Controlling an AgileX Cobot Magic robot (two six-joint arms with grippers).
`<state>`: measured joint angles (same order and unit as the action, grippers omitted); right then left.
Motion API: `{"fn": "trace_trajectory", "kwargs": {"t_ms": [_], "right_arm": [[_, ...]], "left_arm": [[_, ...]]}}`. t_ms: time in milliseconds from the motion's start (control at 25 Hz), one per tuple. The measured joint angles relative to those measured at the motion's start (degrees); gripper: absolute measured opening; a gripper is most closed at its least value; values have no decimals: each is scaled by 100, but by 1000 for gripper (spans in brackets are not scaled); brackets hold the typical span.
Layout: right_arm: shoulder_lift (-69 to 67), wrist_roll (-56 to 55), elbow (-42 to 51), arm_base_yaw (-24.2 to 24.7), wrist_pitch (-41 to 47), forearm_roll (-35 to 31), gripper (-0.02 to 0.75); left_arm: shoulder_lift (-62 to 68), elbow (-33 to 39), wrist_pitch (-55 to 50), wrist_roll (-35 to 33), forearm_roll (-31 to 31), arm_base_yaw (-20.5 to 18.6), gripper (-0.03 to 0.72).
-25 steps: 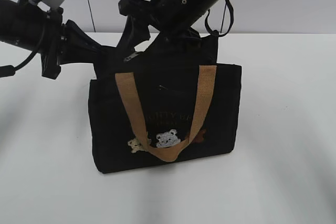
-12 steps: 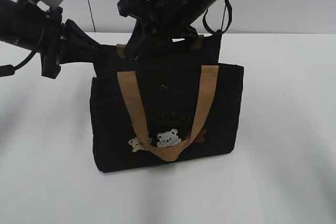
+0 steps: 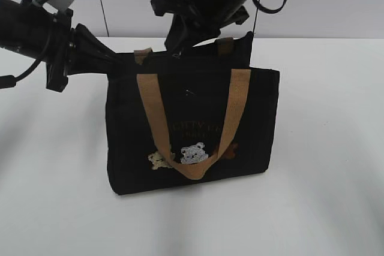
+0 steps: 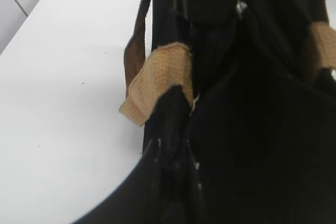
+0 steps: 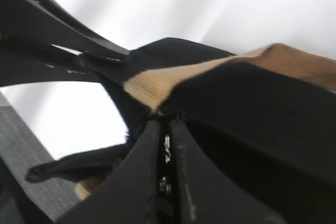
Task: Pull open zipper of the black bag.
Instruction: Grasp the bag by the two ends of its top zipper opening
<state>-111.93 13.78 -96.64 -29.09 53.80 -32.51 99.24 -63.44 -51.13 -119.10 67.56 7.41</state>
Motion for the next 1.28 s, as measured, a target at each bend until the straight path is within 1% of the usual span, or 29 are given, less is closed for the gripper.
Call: {"fn": "trace_trajectory", "kwargs": {"t_ms": [200, 320, 680, 760, 1280], "right_arm": [[182, -396, 0, 0, 125, 1131, 8], [226, -551, 0, 0, 261, 1667, 8], [314, -1063, 0, 0, 484, 2890, 7], [320, -1133, 0, 0, 497, 2995, 7], [410, -1190, 0, 0, 535, 3066, 9]], "left_arm": [[0, -5, 5, 0, -39, 0, 50], [0, -5, 5, 0, -46, 0, 50], [0, -5, 5, 0, -62, 0, 50], [0, -5, 5, 0, -62, 0, 50], [0, -5, 5, 0, -66, 0, 50]]}}
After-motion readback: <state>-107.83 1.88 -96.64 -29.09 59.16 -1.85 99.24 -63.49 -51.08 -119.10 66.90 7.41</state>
